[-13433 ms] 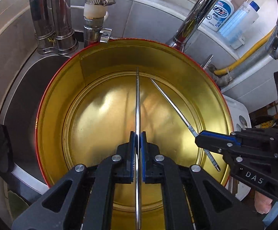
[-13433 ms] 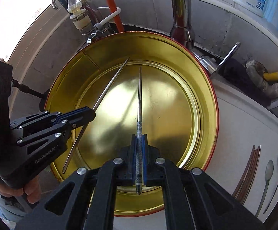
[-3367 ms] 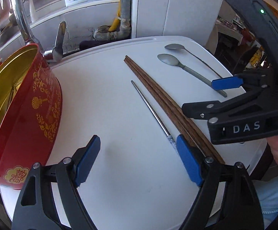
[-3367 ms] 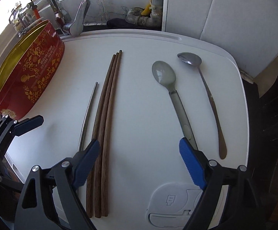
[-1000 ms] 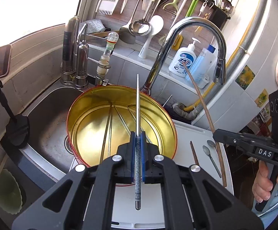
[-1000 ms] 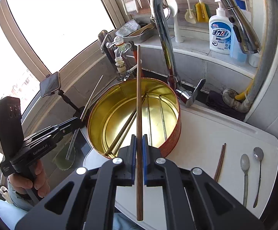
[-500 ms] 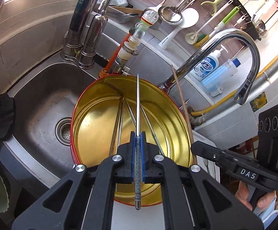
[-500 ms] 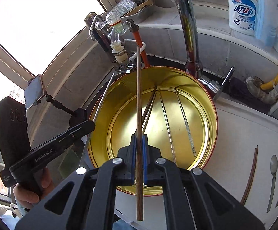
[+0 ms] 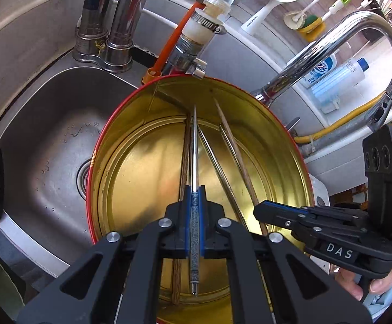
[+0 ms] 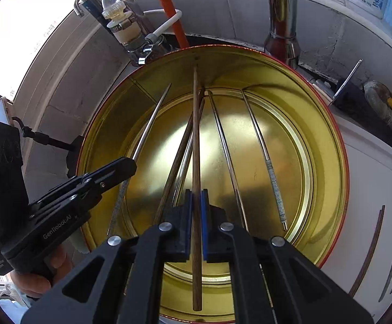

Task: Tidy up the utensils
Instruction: 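Carry both chopsticks into the red tin and open both tools to release them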

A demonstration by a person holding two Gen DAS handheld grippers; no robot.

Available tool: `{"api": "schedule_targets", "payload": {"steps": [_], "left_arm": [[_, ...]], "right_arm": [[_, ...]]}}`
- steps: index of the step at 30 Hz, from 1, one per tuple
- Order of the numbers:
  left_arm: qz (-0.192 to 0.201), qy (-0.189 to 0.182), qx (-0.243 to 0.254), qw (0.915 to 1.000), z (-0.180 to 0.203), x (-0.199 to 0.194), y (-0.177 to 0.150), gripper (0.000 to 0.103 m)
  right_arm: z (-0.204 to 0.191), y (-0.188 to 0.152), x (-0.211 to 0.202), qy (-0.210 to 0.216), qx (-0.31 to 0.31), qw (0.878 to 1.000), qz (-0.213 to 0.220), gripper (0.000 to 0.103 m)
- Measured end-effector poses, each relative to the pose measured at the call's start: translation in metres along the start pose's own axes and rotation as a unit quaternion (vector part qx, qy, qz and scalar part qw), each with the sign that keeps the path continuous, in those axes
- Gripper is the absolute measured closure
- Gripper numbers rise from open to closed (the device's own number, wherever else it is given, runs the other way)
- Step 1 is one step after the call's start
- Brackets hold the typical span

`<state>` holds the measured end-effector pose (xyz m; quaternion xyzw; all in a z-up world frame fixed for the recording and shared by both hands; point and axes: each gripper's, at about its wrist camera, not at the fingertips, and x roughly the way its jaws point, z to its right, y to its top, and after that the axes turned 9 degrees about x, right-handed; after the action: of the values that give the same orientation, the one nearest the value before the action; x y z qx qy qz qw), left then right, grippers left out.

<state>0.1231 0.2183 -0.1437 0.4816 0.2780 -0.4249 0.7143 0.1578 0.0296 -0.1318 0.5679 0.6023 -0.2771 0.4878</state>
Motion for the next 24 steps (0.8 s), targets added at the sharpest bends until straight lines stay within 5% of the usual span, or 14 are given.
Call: {"api": "schedule_targets", "payload": {"steps": [12, 14, 16, 18, 24], "left_arm": [[-0.015, 0.055, 0.059, 0.9966, 0.016, 0.009, -0.001, 0.097], [-0.006, 0.077, 0.070, 0.9946, 0.022, 0.006, -0.003, 0.095], [0.007, 0.082, 0.081, 0.9933, 0.028, 0.002, -0.005, 0.067], [0.021, 0.088, 0.100, 0.9909, 0.036, -0.004, -0.006, 0.039], [0.032, 0.096, 0.118, 0.9878, 0.041, -0.005, -0.007, 0.038]], "right_arm": [[0.008, 0.007, 0.019, -0.008, 0.012, 1.000, -0.016, 0.096], [0.012, 0.009, 0.011, -0.008, 0.025, 1.000, 0.005, 0.082], [0.016, 0.011, 0.000, 0.002, 0.036, 0.999, 0.026, 0.046], [0.016, 0.011, -0.008, 0.014, 0.038, 0.998, 0.046, 0.046], [0.016, 0.011, -0.011, 0.012, 0.033, 0.998, 0.045, 0.045]]}}
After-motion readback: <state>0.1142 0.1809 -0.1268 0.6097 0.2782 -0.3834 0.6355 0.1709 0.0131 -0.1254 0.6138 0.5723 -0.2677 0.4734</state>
